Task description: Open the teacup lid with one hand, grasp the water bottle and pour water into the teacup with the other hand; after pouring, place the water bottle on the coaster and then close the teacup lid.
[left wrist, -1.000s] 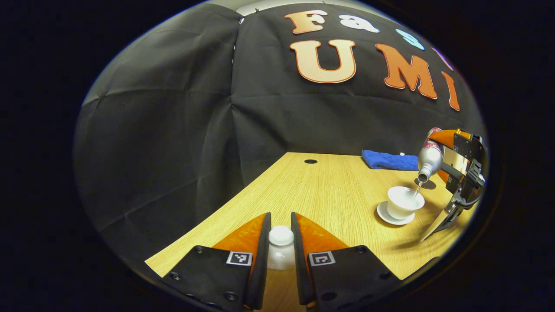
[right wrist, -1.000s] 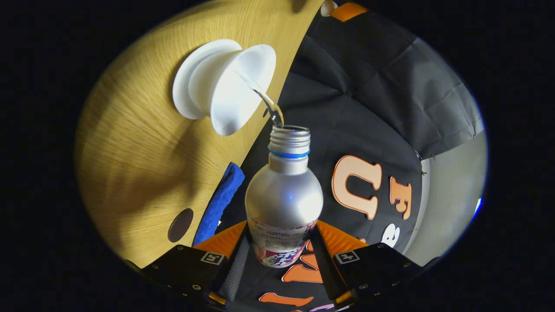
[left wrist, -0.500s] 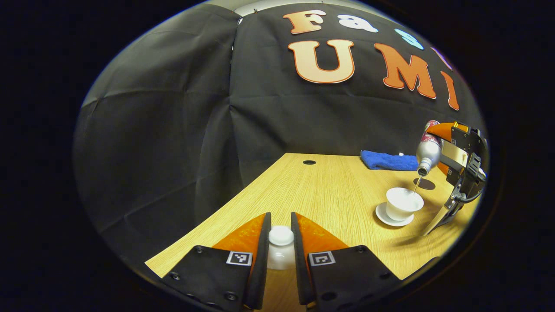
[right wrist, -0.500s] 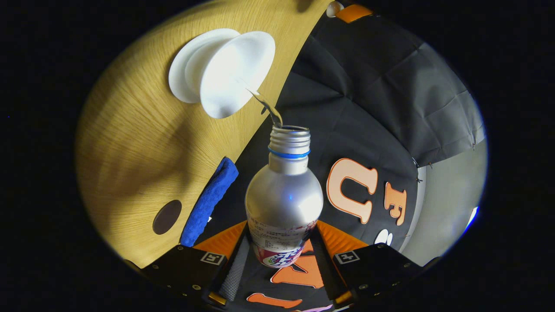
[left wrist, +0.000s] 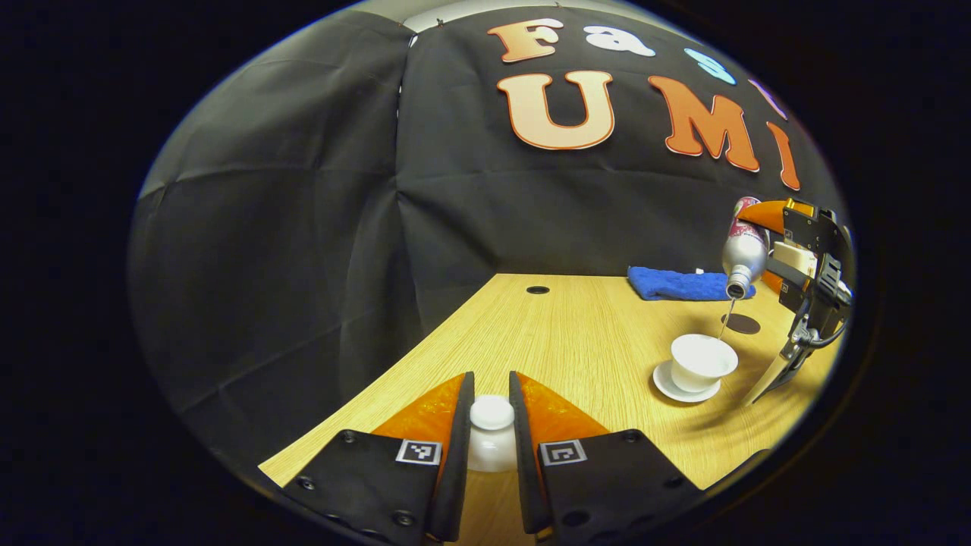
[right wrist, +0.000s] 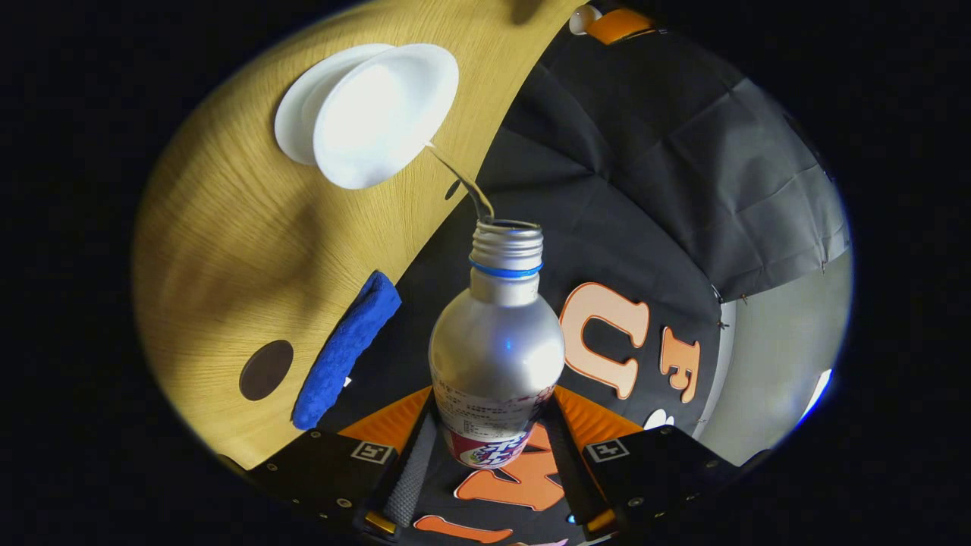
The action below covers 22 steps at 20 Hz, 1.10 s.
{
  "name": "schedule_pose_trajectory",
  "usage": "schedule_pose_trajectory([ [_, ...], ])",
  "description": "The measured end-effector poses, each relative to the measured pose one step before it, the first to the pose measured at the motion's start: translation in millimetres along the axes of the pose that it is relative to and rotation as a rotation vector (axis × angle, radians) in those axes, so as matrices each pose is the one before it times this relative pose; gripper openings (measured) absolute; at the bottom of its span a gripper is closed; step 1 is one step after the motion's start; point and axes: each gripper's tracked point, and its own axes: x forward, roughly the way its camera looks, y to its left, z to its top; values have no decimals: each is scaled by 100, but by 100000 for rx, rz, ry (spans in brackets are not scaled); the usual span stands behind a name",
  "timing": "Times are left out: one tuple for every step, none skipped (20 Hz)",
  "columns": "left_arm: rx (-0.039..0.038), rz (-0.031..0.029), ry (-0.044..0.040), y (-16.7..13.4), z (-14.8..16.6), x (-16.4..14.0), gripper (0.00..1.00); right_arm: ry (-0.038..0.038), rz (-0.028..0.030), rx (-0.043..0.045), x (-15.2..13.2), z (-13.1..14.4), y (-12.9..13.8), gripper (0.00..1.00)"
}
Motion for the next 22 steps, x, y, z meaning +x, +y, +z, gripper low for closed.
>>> schedule_pose_trajectory([
  [210,-90,-243,29,41,-27,33,-817,53,-755,187,102,-30,77],
  [137,51,-143,59,88,28,33,-609,-507,-1092,-213,87,-189,77],
  [141,-62,0,-33,5,-15,33,-339,-507,-723,101,-4,-203,77],
  [93,63,122,24,-53,44,33,-388,-209,-201,-59,46,30,77],
  [92,-50,226,-27,-140,71,33,-394,-310,-242,29,118,-16,77],
  [-19,31,222,-69,-162,-5,33,-365,-414,-635,171,64,-221,77],
  [-6,-32,96,22,44,30,33,-296,-780,-714,14,190,-243,77],
  [47,53,-113,26,-3,-20,33,-166,-554,-729,210,-16,-178,77],
  [85,104,-56,47,97,19,33,-335,-768,-899,88,184,-100,77],
  [126,58,-118,-14,30,-3,33,-280,-568,-895,65,270,-60,77],
  [84,41,18,110,-26,-23,33,-1048,206,-297,-116,378,289,76],
  [187,66,198,-46,11,-23,33,-749,470,-493,-17,245,372,77],
  [111,130,-53,71,-85,-115,33,-599,331,-976,8,314,233,77],
  [-54,0,52,52,-12,-65,33,-367,245,-718,-68,118,177,77],
  [-31,318,-190,104,9,-19,33,-141,410,-119,14,14,315,77],
  [13,173,-41,-15,52,-65,33,-127,352,313,60,91,175,77],
  [-21,136,-89,-9,-5,-28,33,-97,453,764,-59,228,209,77],
  [94,-41,52,-10,-6,-43,33,-48,213,1023,-140,176,66,77],
  [82,56,-47,-29,-87,91,34,-98,51,878,-61,129,37,77],
  [85,-232,9,-113,-46,-43,29,-133,37,711,40,165,32,77],
  [-86,-232,-231,-66,58,-20,29,-219,205,607,35,191,5,77],
  [-478,-537,-332,-236,143,-73,29,-137,396,1184,4,156,207,77],
])
